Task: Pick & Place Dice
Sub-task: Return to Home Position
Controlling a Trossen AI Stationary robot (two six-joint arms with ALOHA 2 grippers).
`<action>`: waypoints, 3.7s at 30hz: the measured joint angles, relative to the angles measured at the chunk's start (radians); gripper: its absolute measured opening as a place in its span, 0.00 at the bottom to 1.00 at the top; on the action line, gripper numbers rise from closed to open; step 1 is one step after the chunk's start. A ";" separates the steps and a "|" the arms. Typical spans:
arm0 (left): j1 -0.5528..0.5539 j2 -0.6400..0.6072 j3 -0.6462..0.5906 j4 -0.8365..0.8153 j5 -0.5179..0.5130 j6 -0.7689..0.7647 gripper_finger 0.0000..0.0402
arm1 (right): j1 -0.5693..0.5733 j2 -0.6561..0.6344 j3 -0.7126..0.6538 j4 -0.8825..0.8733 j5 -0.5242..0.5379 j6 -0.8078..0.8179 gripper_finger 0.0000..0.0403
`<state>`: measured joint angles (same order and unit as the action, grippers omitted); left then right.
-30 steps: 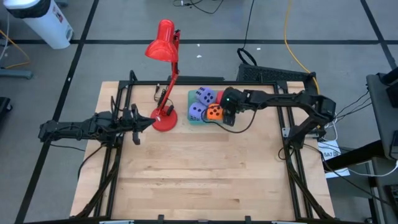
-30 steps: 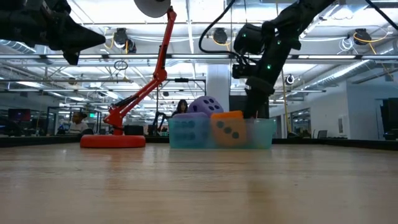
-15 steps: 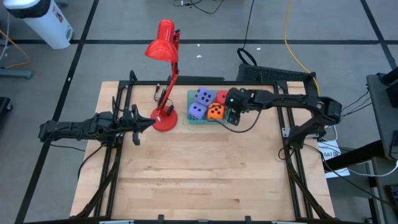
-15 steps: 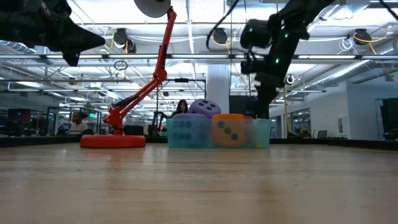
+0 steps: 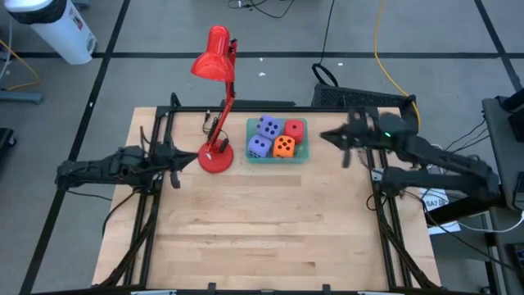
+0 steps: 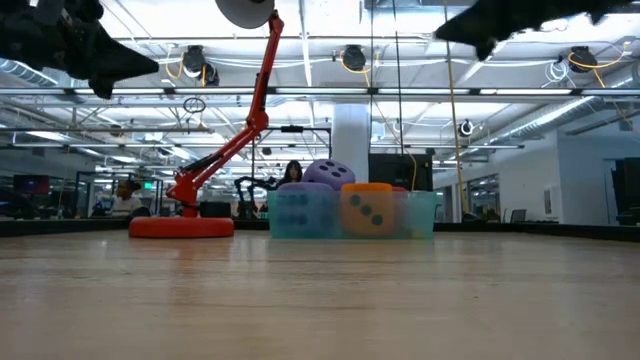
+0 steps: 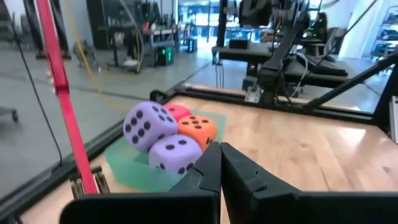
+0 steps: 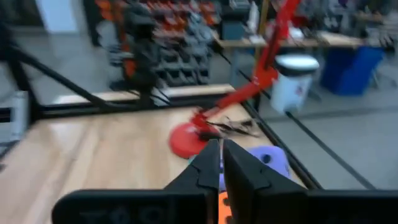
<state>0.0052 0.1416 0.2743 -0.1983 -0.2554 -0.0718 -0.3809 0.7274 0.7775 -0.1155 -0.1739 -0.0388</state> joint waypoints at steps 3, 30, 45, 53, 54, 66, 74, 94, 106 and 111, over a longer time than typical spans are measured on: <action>-0.006 -0.049 -0.004 -0.001 0.003 0.041 0.01 | -0.017 -0.159 -0.111 0.036 -0.079 0.026 0.03; -0.007 -0.080 -0.008 -0.060 -0.016 0.046 0.00 | 0.082 -0.590 -0.669 0.444 -0.084 0.206 0.00; -0.007 -0.079 -0.074 0.050 -0.043 0.073 0.00 | 0.095 -0.588 -0.730 0.489 -0.014 0.177 0.00; -0.007 -0.079 -0.074 0.115 -0.061 0.091 0.03 | 0.095 -0.587 -0.760 0.558 -0.010 0.183 0.00; -0.007 -0.078 -0.074 0.101 -0.066 0.091 0.03 | 0.095 -0.587 -0.760 0.567 -0.010 0.184 0.00; -0.007 -0.063 -0.074 -0.039 -0.068 0.028 0.03 | 0.095 -0.587 -0.762 0.581 -0.010 0.184 0.00; -0.007 -0.063 -0.074 -0.033 -0.066 0.045 0.08 | 0.095 -0.587 -0.762 0.581 -0.010 0.183 0.00; -0.007 -0.063 -0.074 -0.033 -0.065 0.045 0.08 | 0.095 -0.587 -0.764 0.580 -0.011 0.184 0.00; -0.007 -0.063 -0.074 -0.033 -0.065 0.046 0.08 | 0.095 -0.587 -0.764 0.580 -0.011 0.184 0.00; -0.007 -0.063 -0.073 -0.033 -0.065 0.046 0.08 | 0.095 -0.587 -0.764 0.580 -0.011 0.184 0.00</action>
<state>-0.0017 0.0788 0.2008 -0.2314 -0.3206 -0.0262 -0.2859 0.1402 0.0139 0.4648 -0.1844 0.1448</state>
